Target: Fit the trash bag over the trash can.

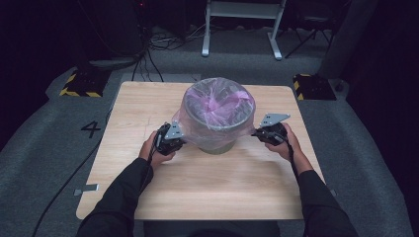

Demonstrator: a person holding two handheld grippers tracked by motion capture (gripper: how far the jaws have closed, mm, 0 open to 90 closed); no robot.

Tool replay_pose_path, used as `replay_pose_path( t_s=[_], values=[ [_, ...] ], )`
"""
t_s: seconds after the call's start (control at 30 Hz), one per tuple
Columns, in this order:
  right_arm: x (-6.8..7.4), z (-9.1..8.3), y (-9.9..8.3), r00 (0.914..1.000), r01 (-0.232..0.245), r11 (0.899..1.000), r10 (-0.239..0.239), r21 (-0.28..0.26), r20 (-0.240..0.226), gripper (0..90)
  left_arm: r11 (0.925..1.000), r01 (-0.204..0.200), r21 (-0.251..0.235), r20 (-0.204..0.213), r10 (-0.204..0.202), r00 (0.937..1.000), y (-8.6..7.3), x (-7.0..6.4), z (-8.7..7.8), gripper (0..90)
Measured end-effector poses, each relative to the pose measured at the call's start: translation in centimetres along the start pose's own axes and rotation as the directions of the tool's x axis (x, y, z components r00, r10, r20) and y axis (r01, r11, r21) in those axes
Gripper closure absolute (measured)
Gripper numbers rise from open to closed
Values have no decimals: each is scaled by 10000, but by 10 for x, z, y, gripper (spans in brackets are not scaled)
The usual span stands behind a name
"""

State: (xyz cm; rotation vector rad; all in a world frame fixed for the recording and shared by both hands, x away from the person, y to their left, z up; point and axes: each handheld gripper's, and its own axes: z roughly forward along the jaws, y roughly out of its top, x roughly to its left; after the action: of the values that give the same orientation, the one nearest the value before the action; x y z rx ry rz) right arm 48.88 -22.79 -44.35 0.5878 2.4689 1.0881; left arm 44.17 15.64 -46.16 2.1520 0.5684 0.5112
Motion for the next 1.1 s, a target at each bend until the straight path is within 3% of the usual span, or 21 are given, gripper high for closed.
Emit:
replay_pose_path(
  t_s=[0.03, 0.07, 0.13, 0.17, 0.23, 0.3, 0.4, 0.43, 0.53, 0.6, 0.67, 0.77, 0.8, 0.83, 0.93, 1.0, 1.07, 1.1],
  values=[
    [0, 1, 0, 10000, -31, 10000, 31, -30, 5, 900, 9996, 203, -215, -134, -206, 9997, 0, 0, -2, 830],
    [0, 1, 0, 10000, -78, 10000, 78, -46, 32, 900, 9987, 408, -304, -319, -417, 9986, 0, 0, -5, 683],
    [0, 1, 1, 9999, -114, 9999, 114, -97, 53, 900, 9973, 499, -537, -647, -533, 9965, 0, 0, -12, 489],
    [1, -1, 1, 9999, -122, 9998, 124, -172, 86, 893, 9969, 442, -658, -878, -499, 9949, 0, -1, -17, 333],
    [1, -2, 2, 9999, -139, 9997, 141, -225, 99, 857, 9946, 514, -907, -1055, -609, 9926, -1, -3, -25, 309],
    [2, -7, 4, 9993, -221, 9987, 234, -457, 292, 712, 9934, 568, -995, -1079, -676, 9919, -3, -4, -31, 233],
    [4, -16, 6, 9977, -464, 9967, 494, -665, 453, 473, 9943, 421, -979, -1220, -540, 9911, -4, -5, -34, 194],
    [7, -22, 7, 9955, -398, 9960, 464, -800, 824, 368, 9956, 347, -874, -1263, -457, 9909, -2, -6, -31, 184],
    [11, -29, 7, 9925, -290, 9943, 409, -1025, 1154, 306, 9974, 244, -680, -1269, -329, 9914, 1, -5, -27, 184],
    [16, -35, 8, 9897, -172, 9922, 345, -1235, 1388, 259, 9984, 169, -533, -1391, -242, 9900, 5, -5, -22, 191],
    [20, -39, 11, 9852, 27, 9901, 214, -1405, 1701, 231, 9975, 101, -695, -1536, -208, 9879, 9, -3, -19, 204],
    [25, -45, 14, 9832, 260, 9845, 62, -1736, 1827, 241, 9969, 10, -787, -1548, -132, 9878, 17, -3, -17, 317],
    [30, -50, 17, 9815, 628, 9772, -236, -2028, 1900, 409, 9970, -181, -756, -1651, 54, 9863, 19, -3, -17, 473],
    [30, -50, 17, 9815, 628, 9772, -236, -2028, 1900, 409, 9969, -354, -704, -1703, 230, 9851, 21, -4, -16, 473],
    [37, -53, 20, 9799, 1305, 9659, -913, -2238, 1775, 665, 9948, -568, -845, -1648, 423, 9854, 24, -4, -17, 731],
    [41, -53, 21, 9795, 1627, 9626, -1311, -2166, 1531, 786, 9932, -695, -938, -1578, 541, 9860, 25, -4, -17, 871],
    [44, -52, 22, 9783, 1818, 9599, -1547, -2136, 1375, 890, 9942, -733, -780, -1299, 628, 9895, 25, -3, -14, 900],
    [44, -50, 22, 9787, 1876, 9618, -1658, -1994, 1213, 900, 9950, -765, -644, -1233, 681, 9900, 24, -3, -13, 900]
  ],
)
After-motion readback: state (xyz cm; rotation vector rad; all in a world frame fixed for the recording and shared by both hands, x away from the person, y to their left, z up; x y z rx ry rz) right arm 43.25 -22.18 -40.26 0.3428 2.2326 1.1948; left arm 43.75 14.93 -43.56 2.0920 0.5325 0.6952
